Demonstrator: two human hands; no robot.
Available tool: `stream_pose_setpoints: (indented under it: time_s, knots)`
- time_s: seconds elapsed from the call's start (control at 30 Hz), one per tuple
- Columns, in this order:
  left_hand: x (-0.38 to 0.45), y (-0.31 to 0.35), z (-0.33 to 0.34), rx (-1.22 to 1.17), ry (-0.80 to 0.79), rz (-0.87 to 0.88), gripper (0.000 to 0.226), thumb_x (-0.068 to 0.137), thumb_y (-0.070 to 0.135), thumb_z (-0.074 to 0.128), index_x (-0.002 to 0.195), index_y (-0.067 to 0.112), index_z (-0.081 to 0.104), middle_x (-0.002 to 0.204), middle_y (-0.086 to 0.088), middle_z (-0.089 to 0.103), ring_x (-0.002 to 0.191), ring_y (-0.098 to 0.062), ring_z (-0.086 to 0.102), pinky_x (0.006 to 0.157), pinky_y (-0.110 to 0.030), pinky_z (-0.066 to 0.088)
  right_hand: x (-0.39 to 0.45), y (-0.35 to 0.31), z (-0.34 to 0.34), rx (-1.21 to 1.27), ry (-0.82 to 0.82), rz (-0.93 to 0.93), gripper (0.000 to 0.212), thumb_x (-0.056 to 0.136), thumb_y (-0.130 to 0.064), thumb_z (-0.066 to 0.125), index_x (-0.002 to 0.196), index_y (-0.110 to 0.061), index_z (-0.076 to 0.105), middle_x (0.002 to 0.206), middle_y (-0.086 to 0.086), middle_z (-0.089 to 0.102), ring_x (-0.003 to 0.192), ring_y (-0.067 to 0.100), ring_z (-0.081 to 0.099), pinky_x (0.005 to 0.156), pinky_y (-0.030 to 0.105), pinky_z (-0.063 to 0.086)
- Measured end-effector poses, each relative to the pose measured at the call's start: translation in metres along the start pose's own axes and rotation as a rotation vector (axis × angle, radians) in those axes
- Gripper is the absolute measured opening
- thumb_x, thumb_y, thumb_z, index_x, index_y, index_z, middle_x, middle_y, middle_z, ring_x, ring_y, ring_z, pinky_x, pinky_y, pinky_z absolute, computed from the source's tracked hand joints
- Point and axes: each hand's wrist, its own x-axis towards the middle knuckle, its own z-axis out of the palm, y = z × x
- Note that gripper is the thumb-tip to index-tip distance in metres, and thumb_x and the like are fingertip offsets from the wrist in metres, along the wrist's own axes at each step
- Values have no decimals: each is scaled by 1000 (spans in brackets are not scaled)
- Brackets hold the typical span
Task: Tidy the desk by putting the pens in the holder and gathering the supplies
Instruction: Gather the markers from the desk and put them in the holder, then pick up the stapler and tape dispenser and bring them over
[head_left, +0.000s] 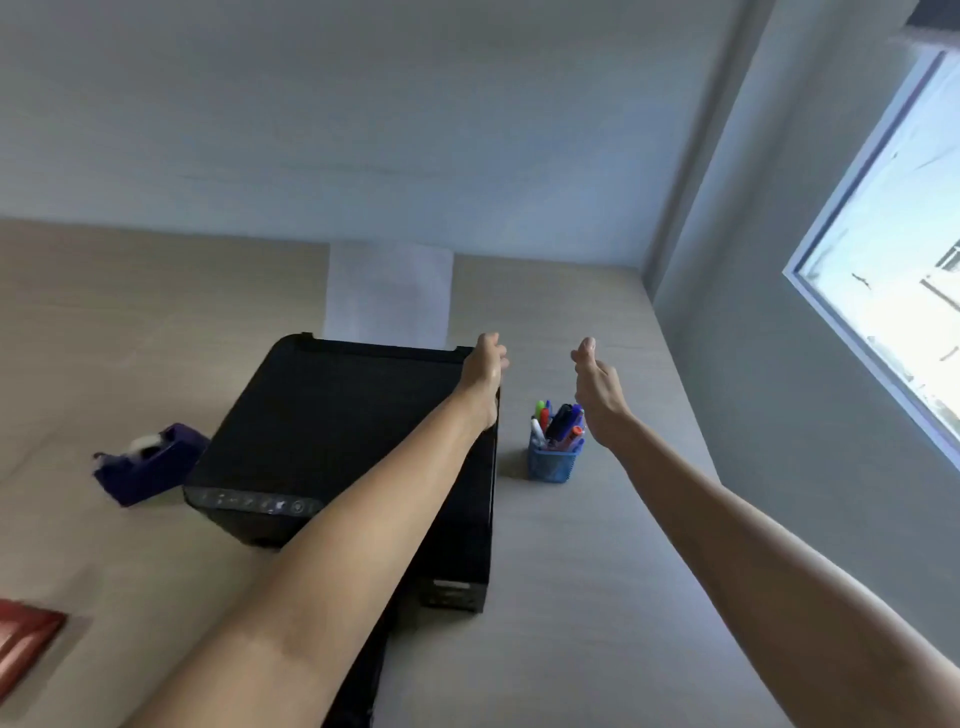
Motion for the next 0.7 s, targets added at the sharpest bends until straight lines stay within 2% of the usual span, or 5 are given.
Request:
stream_pose_setpoints:
  time_s: [0.13,0.3,0.4,0.53,0.7]
  knots:
    - [-30,32,-88,-27,33,109,51,96,41,31,132,12,53,122,-5,57,111,-19,49,97,-38,30,-22,-30,59,6,-121,-50,64,75,-75,33,88,-23,66,71,-5,48,62,13,42,60,28,35]
    - [-58,33,-233,6,173,158,35,93,41,36,100,18,62,106,-2,68,96,-20,62,94,-39,37,-58,-56,178,44,-294,-120,44,69,-77,38,68,-34,51,69,-17,38,62,4,34,58,22,28]
    - [-75,23,-327,-16,309,121,32,98,35,34,90,16,59,92,-2,65,78,-15,61,71,-27,41,-95,-71,264,15,-405,-137,45,77,-69,37,60,-27,40,61,-11,32,54,9,27,54,28,21]
    - [-100,-8,-456,107,472,41,21,95,27,43,87,19,60,99,-1,62,86,-14,58,63,-22,34,-144,-71,376,-57,-500,-136,43,85,-62,38,76,-24,56,70,-5,50,64,14,46,62,33,37]
    - [-124,-74,-576,469,676,-84,29,91,22,51,63,15,47,70,-6,51,82,-24,51,68,-29,37,-192,-51,478,-286,-582,-135,35,95,-44,36,89,-17,57,78,1,54,72,17,52,67,32,40]
